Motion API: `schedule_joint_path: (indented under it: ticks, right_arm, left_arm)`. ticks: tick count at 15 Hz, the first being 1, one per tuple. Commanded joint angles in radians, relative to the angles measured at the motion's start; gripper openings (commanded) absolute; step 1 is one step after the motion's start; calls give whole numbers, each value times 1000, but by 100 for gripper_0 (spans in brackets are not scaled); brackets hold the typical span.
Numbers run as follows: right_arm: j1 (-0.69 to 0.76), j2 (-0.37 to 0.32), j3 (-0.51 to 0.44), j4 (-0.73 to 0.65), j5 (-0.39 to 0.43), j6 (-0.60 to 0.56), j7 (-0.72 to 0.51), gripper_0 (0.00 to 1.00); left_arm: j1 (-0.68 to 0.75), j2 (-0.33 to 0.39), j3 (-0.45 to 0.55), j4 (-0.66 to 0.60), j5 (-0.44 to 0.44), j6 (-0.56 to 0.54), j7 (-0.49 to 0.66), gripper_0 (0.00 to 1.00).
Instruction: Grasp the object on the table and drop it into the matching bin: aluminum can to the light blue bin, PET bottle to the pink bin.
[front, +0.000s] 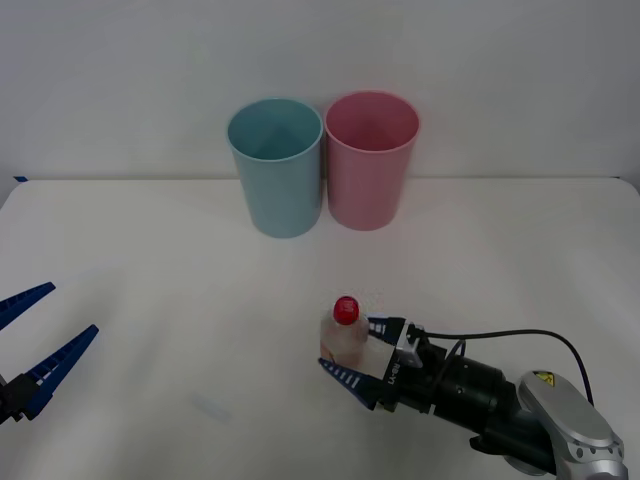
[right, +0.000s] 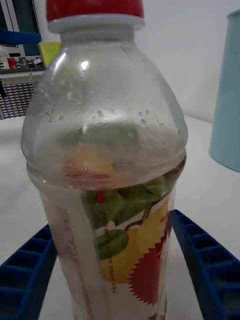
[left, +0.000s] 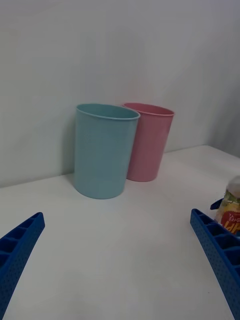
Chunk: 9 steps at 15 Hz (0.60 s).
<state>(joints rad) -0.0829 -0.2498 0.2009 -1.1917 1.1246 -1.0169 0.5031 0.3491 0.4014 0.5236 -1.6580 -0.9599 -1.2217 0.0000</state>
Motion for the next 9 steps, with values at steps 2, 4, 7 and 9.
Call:
schedule_joint_path:
  ticks: [2,4,7,9]
  right_arm:
    - [-1,1,0,0,-3,0,0,0]
    - [-1,0,0,0,-8,0,2,0]
    - [-1,0,-9,0,-17,-5,3,0]
    - [3,-2,-32,-5,-17,-17,6,0]
  left_arm:
    - [0,0,0,0,0,0,0,100]
    - [0,0,0,0,0,0,0,100]
    - [0,0,0,0,0,0,0,100]
    - [0,0,0,0,0,0,0,100]
